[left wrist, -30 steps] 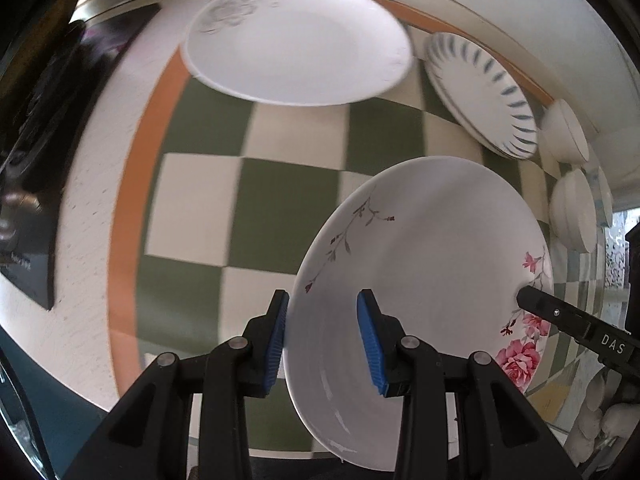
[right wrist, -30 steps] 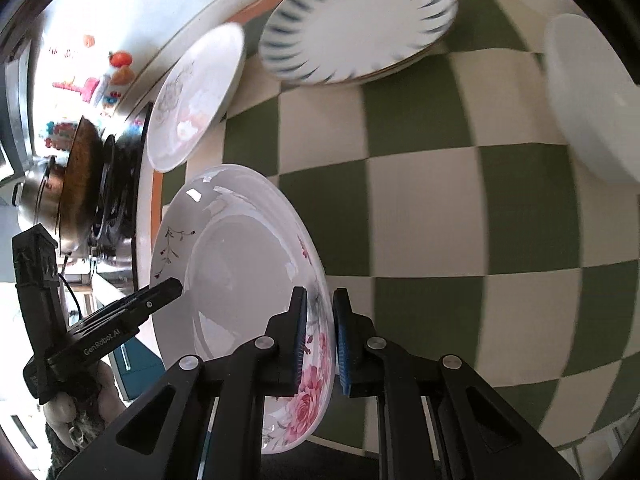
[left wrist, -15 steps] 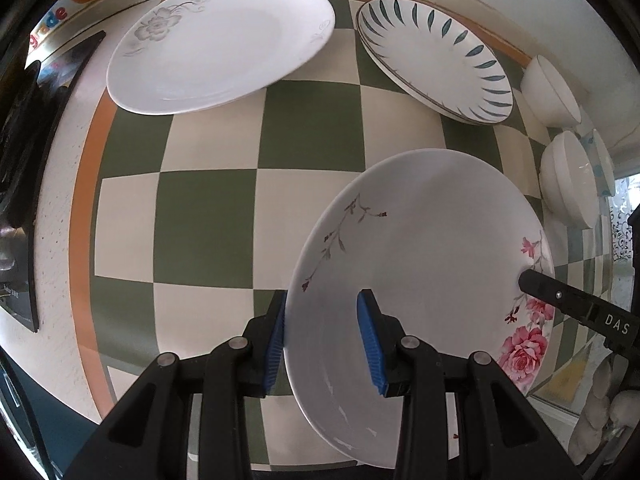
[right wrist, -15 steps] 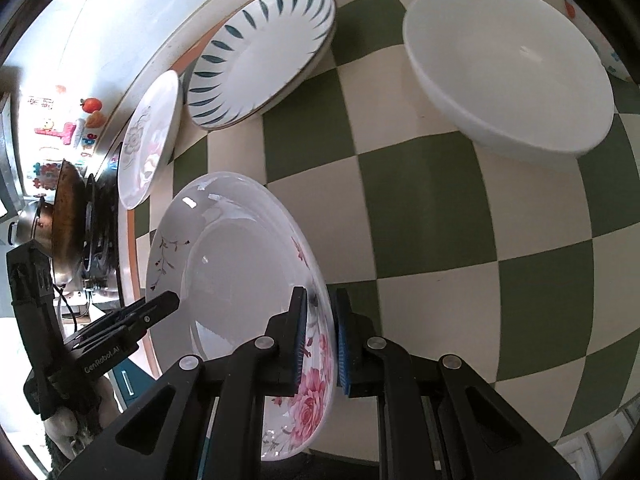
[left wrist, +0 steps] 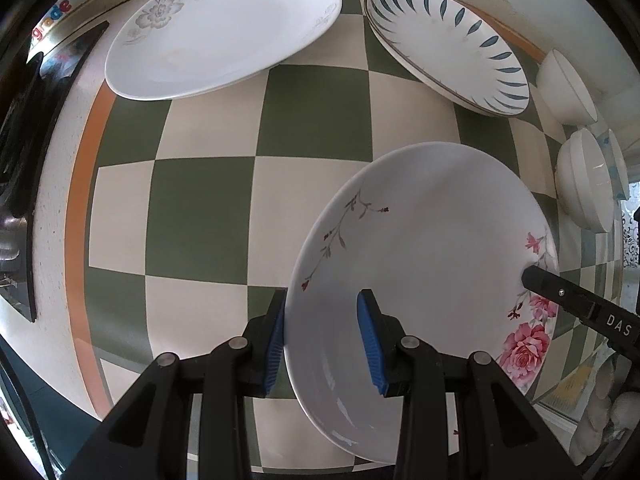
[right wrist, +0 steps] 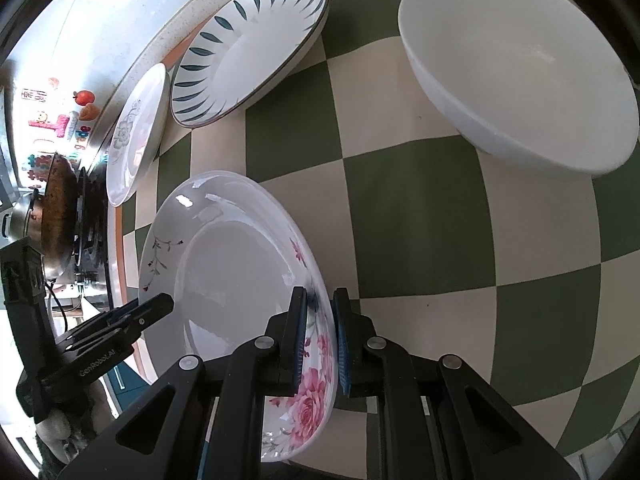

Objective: Organize plates and bowls

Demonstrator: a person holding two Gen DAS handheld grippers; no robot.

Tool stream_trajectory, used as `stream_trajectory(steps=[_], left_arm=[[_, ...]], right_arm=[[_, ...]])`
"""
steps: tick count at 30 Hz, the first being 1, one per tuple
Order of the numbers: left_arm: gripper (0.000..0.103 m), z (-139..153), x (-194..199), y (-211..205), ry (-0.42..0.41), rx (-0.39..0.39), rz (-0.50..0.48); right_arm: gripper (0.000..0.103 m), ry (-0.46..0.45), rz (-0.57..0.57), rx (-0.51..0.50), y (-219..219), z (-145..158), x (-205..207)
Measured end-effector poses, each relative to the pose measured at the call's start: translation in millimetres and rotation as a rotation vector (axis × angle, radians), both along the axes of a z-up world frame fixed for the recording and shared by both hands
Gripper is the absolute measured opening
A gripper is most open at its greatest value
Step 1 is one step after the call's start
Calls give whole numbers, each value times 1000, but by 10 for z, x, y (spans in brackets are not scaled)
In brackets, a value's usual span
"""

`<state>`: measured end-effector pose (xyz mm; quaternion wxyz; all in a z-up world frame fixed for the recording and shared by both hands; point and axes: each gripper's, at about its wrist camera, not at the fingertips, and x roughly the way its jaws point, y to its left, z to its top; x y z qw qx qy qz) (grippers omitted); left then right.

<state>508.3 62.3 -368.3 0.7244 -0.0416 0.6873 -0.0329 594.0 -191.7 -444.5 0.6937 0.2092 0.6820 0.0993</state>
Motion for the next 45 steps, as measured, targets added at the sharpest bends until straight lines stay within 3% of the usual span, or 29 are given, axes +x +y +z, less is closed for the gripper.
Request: stream_trajectory(steps=[5, 9, 13, 15, 17, 19, 22, 27, 33, 38, 42, 45], left_arm=[[32, -47, -2, -26, 21, 6, 11], [33, 171, 29, 95, -1, 69, 71], [33, 616, 30, 392, -74, 45, 183], [41, 829, 47, 559, -114, 26, 238], [49, 986, 124, 717, -154, 0, 296], [54, 1062, 223, 888, -175, -20, 332], [54, 999, 510, 1226, -169, -35, 383], [53, 620, 963, 1682, -121, -76, 460], [53, 107, 1307, 1912, -37, -99, 462], [51, -130, 1455, 2024, -9, -145, 466], [32, -130, 1563, 2066, -49, -131, 432], [18, -116, 1631, 2057, -59, -152, 406]], right_arm=[[15, 14, 3, 7, -31, -18, 17], [17, 55, -16, 28, -82, -41, 36], [17, 25, -24, -5, -182, 378, 30], [19, -29, -19, 26, -166, 695, 69], [30, -83, -19, 75, -98, 952, 146], [55, -126, -5, 154, 77, 1150, 328], [58, -147, 38, 209, 430, 1199, 729], [58, -206, 115, 104, 1065, 1068, 1631], [56, -136, 228, 22, 1647, 574, 2540], [36, -56, 322, -29, 2000, 139, 2980], [18, -1, 329, -18, 2113, -70, 3134], [17, -14, 339, -12, 2134, -104, 3146]])
